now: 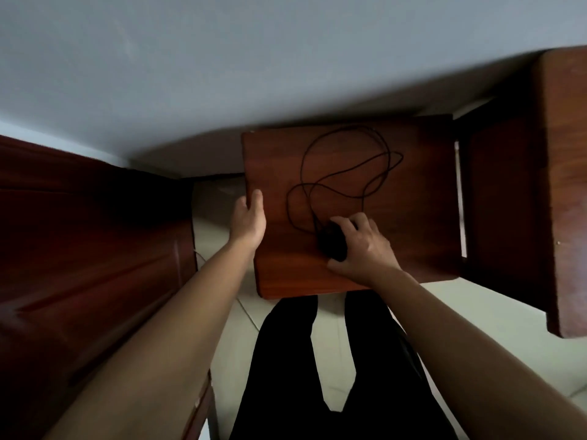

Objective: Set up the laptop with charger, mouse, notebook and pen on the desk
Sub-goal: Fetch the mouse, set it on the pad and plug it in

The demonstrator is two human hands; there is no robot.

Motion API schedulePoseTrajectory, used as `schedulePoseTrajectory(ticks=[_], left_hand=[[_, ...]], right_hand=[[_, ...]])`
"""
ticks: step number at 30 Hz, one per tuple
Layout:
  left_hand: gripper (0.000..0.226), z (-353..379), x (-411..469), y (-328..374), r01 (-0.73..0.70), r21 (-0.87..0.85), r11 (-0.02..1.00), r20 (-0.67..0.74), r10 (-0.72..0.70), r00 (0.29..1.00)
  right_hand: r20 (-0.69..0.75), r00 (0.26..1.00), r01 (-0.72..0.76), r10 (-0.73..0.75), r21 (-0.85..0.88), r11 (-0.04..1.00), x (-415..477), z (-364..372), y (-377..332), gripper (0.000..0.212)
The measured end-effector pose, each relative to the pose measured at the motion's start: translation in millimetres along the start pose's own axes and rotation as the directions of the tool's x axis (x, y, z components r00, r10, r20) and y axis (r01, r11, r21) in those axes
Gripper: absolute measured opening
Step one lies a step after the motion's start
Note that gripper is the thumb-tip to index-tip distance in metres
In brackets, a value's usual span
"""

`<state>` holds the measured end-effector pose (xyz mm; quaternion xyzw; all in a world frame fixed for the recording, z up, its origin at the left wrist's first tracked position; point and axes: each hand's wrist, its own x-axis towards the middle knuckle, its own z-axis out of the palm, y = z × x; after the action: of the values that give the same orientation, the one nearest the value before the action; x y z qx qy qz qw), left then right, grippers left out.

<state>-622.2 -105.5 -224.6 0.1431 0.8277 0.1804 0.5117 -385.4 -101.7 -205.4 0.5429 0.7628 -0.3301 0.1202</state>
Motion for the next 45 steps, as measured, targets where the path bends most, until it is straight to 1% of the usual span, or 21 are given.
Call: schedulePoseTrajectory(ticks=[2, 4, 5, 7, 9, 12, 15, 18, 20, 22, 24, 25, 27, 30, 33, 34, 37, 42, 45], left_hand=[[0.067, -4, -9, 2, -0.004, 0.041, 0.999, 0.022, 0.003, 1.0], [0.066, -8, -25, 10, 0.009, 0.056, 0.998, 0.04, -0.011, 0.999], [0.065, -10, -33, 16, 0.026, 0.044, 0.999, 0.048, -0.028, 0.998], [0.063, -12, -54, 34, 0.023, -0.007, 1.0, 0.073, -0.022, 0.997], [0.059, -7, -81, 55, -0.038, -0.053, 0.998, 0.102, 0.044, 0.994], [0.058, 12, -125, 85, -0.12, -0.05, 0.992, 0.101, 0.124, 0.987], [0.062, 43, -182, 109, -0.18, -0.058, 0.982, 0.17, 0.187, 0.968], [0.07, 87, -250, 129, -0.187, -0.113, 0.976, 0.273, 0.212, 0.938], [0.073, 118, -294, 139, -0.166, -0.181, 0.969, 0.336, 0.219, 0.916], [0.072, 155, -341, 150, -0.157, -0.25, 0.955, 0.426, 0.254, 0.868], [0.062, 200, -393, 164, -0.197, -0.281, 0.939, 0.504, 0.319, 0.802], [0.055, 226, -420, 172, -0.239, -0.29, 0.927, 0.533, 0.364, 0.764], [0.039, 269, -463, 185, -0.351, -0.281, 0.893, 0.548, 0.45, 0.705], [0.034, 347, -532, 196, -0.498, -0.214, 0.841, 0.545, 0.525, 0.654], [0.025, 416, -581, 197, -0.604, -0.136, 0.785, 0.594, 0.553, 0.584], [0.021, 447, -597, 193, -0.627, -0.104, 0.772, 0.624, 0.541, 0.564], [0.007, 521, -625, 180, -0.649, -0.031, 0.761, 0.687, 0.488, 0.539], [0.012, 656, -656, 157, -0.625, 0.098, 0.775, 0.779, 0.331, 0.532], [0.018, 752, -677, 158, -0.615, 0.177, 0.768, 0.824, 0.225, 0.519]], right_hand=[[-0.044, 0.993, -0.103, 0.111, 0.157, 0.982, -16, -13, 9, 0.087], [-0.095, 0.974, -0.173, 0.206, 0.279, 0.945, -36, -33, 15, 0.085], [-0.122, 0.965, -0.185, 0.232, 0.312, 0.932, -45, -44, 19, 0.083], [-0.17, 0.957, -0.172, 0.235, 0.317, 0.933, -65, -70, 24, 0.082], [-0.237, 0.951, -0.125, 0.197, 0.286, 0.95, -94, -98, 33, 0.081], [-0.324, 0.941, -0.029, 0.098, 0.211, 0.977, -136, -131, 45, 0.081], [-0.397, 0.918, 0.05, 0.016, 0.155, 0.987, -189, -159, 62, 0.081], [-0.475, 0.878, 0.119, -0.06, 0.094, 0.989, -253, -181, 92, 0.083], [-0.51, 0.851, 0.158, -0.124, 0.023, 0.987, -296, -192, 117, 0.083], [-0.533, 0.833, 0.157, -0.144, -0.022, 0.987, -341, -202, 147, 0.079], [-0.571, 0.813, 0.119, -0.116, -0.033, 0.992, -389, -211, 185, 0.077], [-0.596, 0.798, 0.086, -0.087, -0.031, 0.996, -413, -215, 207, 0.077], [-0.646, 0.763, 0.011, -0.021, -0.02, 1.0, -451, -221, 243, 0.08], [-0.708, 0.694, -0.143, 0.132, 0.044, 0.989, -514, -222, 301, 0.084], [-0.734, 0.632, -0.271, 0.249, 0.091, 0.958, -561, -221, 350, 0.081], [-0.744, 0.599, -0.318, 0.295, 0.117, 0.941, -579, -219, 370, 0.079], [-0.76, 0.524, -0.42, 0.386, 0.164, 0.893, -617, -216, 419, 0.073], [-0.752, 0.419, -0.546, 0.509, 0.24, 0.803, -668, -213, 512, 0.073], [-0.737, 0.366, -0.619, 0.568, 0.263, 0.74, -691, -225, 588, 0.071]])
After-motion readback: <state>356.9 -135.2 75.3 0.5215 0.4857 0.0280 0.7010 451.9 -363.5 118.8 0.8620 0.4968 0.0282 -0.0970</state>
